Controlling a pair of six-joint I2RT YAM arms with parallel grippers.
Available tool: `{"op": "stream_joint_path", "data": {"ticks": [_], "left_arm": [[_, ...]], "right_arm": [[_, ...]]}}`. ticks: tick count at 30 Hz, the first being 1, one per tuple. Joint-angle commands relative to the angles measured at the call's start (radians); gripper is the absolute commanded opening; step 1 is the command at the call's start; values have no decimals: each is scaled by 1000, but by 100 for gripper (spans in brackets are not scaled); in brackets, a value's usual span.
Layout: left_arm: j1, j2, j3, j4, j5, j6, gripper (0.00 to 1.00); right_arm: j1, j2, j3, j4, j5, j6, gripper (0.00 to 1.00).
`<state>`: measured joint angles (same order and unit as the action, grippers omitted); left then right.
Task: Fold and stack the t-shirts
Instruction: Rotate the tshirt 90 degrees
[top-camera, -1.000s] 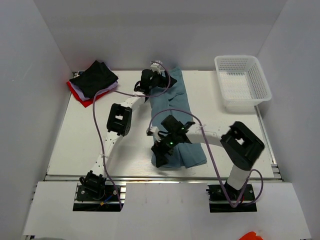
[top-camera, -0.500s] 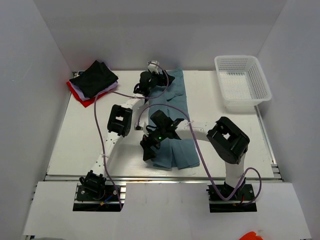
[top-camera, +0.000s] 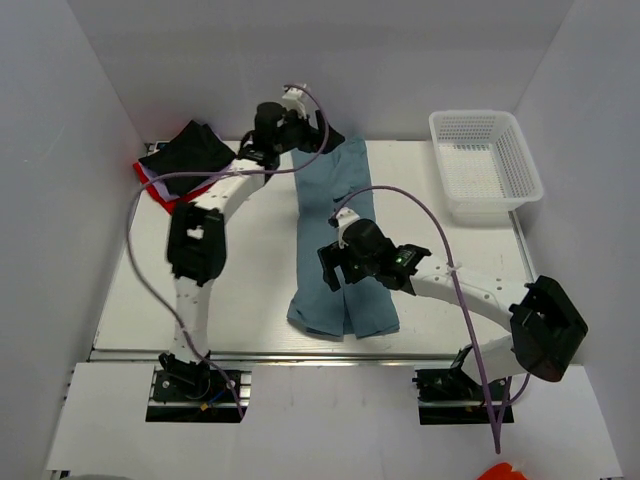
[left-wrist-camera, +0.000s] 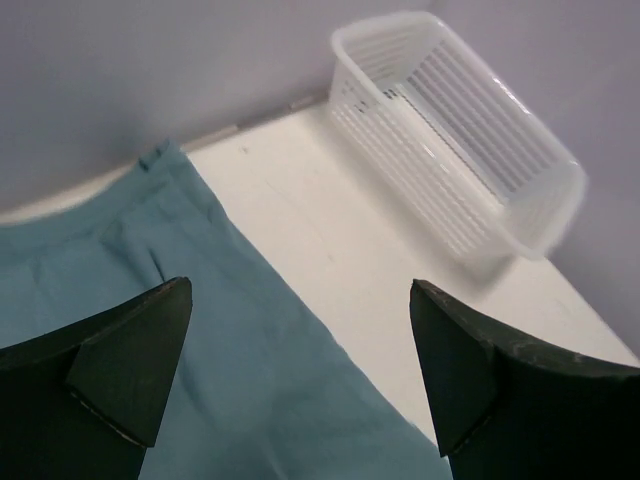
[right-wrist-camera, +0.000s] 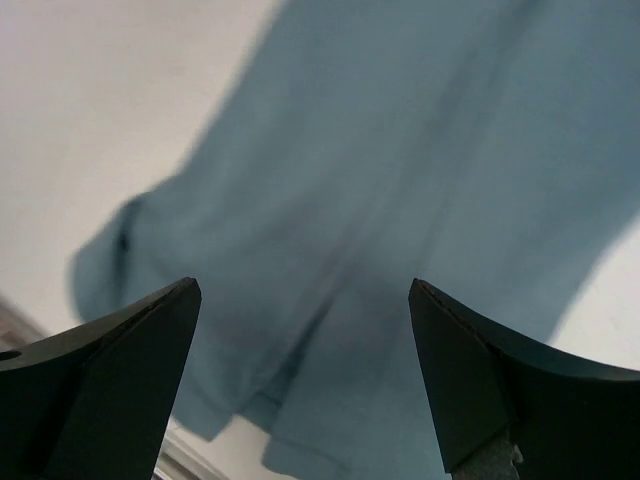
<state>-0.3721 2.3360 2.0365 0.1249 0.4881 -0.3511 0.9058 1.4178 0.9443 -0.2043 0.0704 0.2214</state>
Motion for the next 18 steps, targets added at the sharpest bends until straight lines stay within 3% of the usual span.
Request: {"op": "stream_joint_path", "data": {"ticks": [1, 4, 9, 13, 14, 18], "left_arm": [[2, -310, -301, -146, 8, 38, 100], [2, -592, -681, -71, -63, 15, 100], [-7, -924, -1179, -149, -239, -66, 100], [-30, -1067, -1331, -330, -237, -86, 94], [-40, -1092, -1389, -347, -223, -95, 91], [-60, -1201, -1513, -317, -122, -120, 69]], "right_arm": [[-28, -31, -50, -18, 233, 140, 90], [-57, -25, -53, -12, 249, 173, 90], [-107, -19, -45, -35, 212, 234, 90], [-130, -22, -53, -15, 103, 139, 90], [-128, -23, -53, -12, -3, 84, 90], [-125, -36, -122, 31, -201, 13, 90]]}}
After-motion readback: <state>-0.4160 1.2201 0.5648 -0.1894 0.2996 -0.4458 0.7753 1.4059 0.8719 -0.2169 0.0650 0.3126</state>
